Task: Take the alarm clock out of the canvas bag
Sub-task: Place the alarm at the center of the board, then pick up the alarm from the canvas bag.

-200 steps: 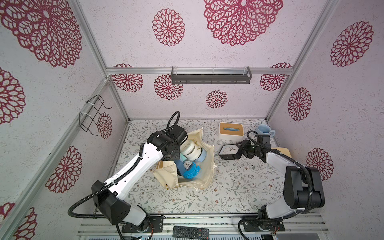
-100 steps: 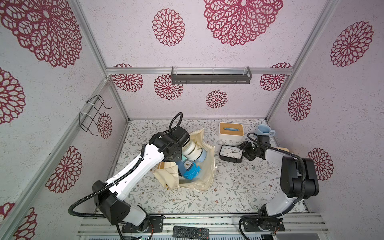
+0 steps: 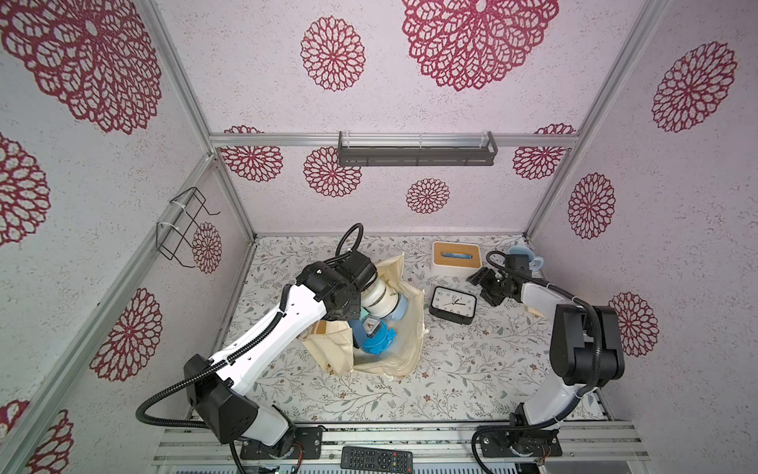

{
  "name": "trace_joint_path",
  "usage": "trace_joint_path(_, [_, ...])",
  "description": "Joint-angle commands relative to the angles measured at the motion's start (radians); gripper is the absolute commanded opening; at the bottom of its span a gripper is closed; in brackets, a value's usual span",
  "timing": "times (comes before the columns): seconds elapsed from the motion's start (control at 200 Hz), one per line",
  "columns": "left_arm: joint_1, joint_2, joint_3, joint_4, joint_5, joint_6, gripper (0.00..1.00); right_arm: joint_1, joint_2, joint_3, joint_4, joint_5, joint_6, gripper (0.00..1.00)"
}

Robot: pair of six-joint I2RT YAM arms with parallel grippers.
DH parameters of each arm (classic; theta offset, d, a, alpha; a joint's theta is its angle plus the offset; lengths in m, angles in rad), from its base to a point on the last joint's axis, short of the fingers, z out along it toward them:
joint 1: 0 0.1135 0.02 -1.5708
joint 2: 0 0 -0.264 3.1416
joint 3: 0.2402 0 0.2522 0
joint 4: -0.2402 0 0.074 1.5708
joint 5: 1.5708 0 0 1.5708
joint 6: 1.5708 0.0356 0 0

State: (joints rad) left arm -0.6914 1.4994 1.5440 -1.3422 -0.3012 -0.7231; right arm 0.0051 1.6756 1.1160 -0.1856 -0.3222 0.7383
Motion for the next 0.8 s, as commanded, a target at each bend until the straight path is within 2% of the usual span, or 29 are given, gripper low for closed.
trace_joint_path(0.0, [-0.025, -0.018, -0.018, 0.038, 0.084, -0.033, 0.0, 0.093, -0.222, 0.134, -0.132, 0.107, -0.066, 0.73])
trace_joint_path(0.11, [-0.025, -0.019, -0.009, 0.045, 0.112, -0.065, 0.0, 0.269, -0.35, 0.215, -0.252, 0.206, -0.09, 0.73])
trace_joint_path(0.23, [-0.027, -0.022, -0.007, 0.039, 0.123, -0.095, 0.0, 0.47, -0.457, 0.22, -0.337, 0.271, -0.056, 0.72])
trace_joint_path(0.38, [-0.028, -0.054, -0.048, 0.009, 0.095, -0.123, 0.0, 0.672, -0.537, 0.175, -0.377, 0.278, 0.028, 0.68])
trace_joint_path(0.575, [-0.028, -0.088, -0.105, -0.118, -0.021, -0.162, 0.0, 0.852, -0.504, 0.154, -0.351, 0.269, 0.089, 0.69])
trace_joint_path(0.796, [-0.028, -0.116, -0.166, -0.139, -0.03, -0.198, 0.0, 0.981, -0.374, 0.107, -0.221, 0.255, 0.123, 0.76])
